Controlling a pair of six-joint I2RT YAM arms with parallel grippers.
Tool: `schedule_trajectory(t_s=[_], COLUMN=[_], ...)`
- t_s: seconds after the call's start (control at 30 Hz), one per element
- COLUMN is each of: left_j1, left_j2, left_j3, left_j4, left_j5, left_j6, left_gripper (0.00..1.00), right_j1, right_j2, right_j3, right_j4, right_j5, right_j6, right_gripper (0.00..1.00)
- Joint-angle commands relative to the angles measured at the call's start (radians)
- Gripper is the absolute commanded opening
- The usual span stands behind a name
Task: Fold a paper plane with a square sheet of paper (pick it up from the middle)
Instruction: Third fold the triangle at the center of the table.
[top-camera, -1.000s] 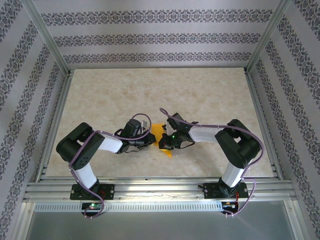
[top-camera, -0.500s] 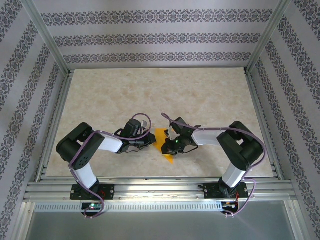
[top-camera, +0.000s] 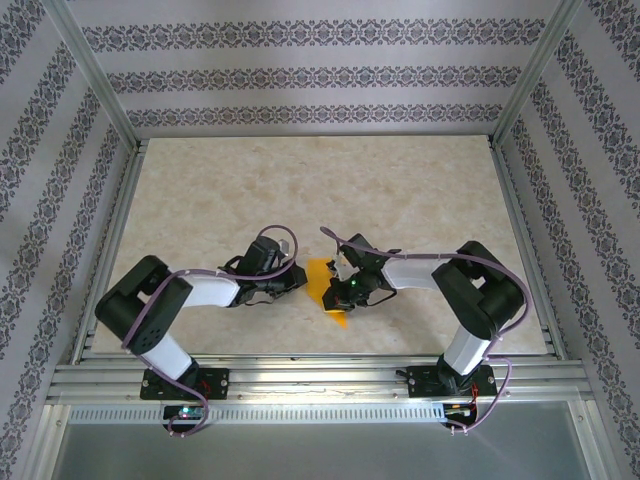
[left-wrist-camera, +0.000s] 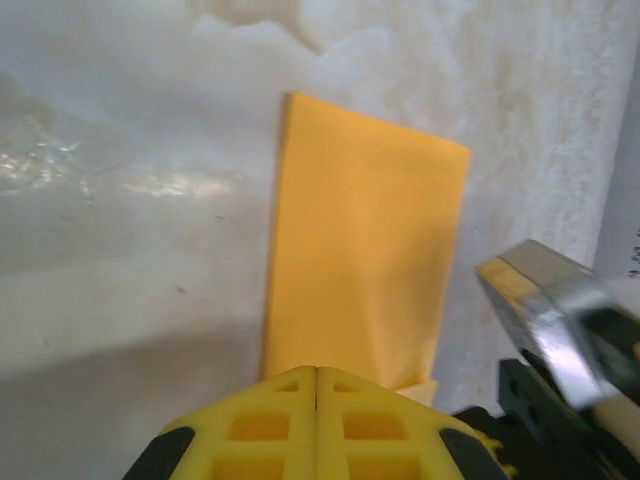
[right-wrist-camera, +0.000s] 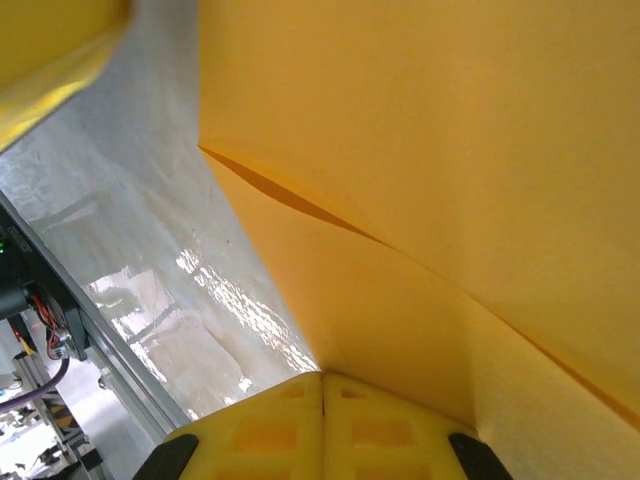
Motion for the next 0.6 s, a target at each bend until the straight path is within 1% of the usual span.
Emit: schedule_trajectory(t_s=[0.0,0.03,0.13,0.3,0.37,0.5,0.57], left_j1=[-0.035,-0.047,-0.075,-0.128,-0.135,-0.136,-0.136], left_j2=[-0.04,-0.046,-0.034,0.033,0.047,0.078,0.101], left_j3=[0.038,0.052,0.073,0.092,0.101,0.084,0.102], left_j4=[-0.135,-0.172,-0.212,-0.179,-0.19,-0.164,-0.241], left_j5=[0.007,0.001,-0.005,0.002,-0.013,-0.042,-0.08], left_j6=[0.059,0.063,0.045,0.016,0.011,0.001,0.002], left_gripper=[0.06,0.05,0.05,0.03,0.03,0.03,0.01], right_j1=[-0.008,-0.008,-0.011,-0.011,-0.011,-0.011,-0.011], right_j2=[0.017,0.013,0.004,0.009,0.007,-0.009,-0.013], right_j3=[0.026,0.024,0.015,0.006,0.003,-0.014,-0.019], right_j4=[-0.052,-0.052,-0.042,-0.038,-0.04,-0.026,-0.027], right_j5=[0.017,0.021,0.019,0.013,0.014,0.017,0.011], right_j6=[-0.031,-0.027,-0.022,-0.02,-0.022,-0.016,-0.017], right_gripper=[0.05,0.05,0.05,0.05,0.05,0.05,0.05])
